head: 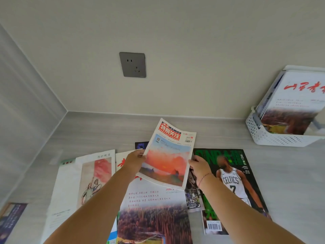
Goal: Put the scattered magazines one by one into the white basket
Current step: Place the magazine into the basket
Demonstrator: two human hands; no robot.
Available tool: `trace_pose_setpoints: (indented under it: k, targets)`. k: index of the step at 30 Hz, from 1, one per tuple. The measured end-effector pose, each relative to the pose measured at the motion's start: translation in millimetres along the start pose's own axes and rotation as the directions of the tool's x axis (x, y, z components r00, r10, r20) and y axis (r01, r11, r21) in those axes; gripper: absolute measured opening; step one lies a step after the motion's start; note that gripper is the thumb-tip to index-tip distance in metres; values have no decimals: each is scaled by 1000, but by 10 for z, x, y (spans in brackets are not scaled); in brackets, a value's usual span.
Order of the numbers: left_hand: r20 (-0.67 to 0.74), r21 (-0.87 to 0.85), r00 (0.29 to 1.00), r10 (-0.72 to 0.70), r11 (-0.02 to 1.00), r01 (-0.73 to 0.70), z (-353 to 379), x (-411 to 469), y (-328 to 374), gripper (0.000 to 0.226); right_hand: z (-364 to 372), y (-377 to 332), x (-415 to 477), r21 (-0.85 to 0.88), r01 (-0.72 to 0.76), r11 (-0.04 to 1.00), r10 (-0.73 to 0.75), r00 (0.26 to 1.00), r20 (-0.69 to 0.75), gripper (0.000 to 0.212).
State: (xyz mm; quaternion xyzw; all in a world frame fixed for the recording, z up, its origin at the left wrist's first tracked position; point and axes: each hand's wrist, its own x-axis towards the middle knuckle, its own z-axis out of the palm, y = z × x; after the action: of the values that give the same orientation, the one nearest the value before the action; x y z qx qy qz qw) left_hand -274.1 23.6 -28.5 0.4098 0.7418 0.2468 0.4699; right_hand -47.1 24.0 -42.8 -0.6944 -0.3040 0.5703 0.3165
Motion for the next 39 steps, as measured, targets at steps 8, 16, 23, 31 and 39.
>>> trace_pose_setpoints:
  k: [8,16,23,31,39]
  targets:
    - [89,-226,995,41,974,-20,118,-78,214,25,-208,-95,46,119,19,993,-15,999,-40,32]
    - [83,-272,988,130,957,-103,634,-159,946,36,-923,-547,157,60,176,983,-165,974,-157,34]
    - [94,-220,968,233,953,-209,1318,-290,1585,26,-1839,-857,230,-46,310,950,-309,900,-308,31]
    - [4,-149,945,328,934,-324,2191,-418,2283,13,-3008,-1162,404,-70,391,918,-391,857,-336,26]
    - [-101,-136,923,371,914,-383,2998,-386,3065,16,-3983,-1560,740,-51,438,898,-426,831,-357,22]
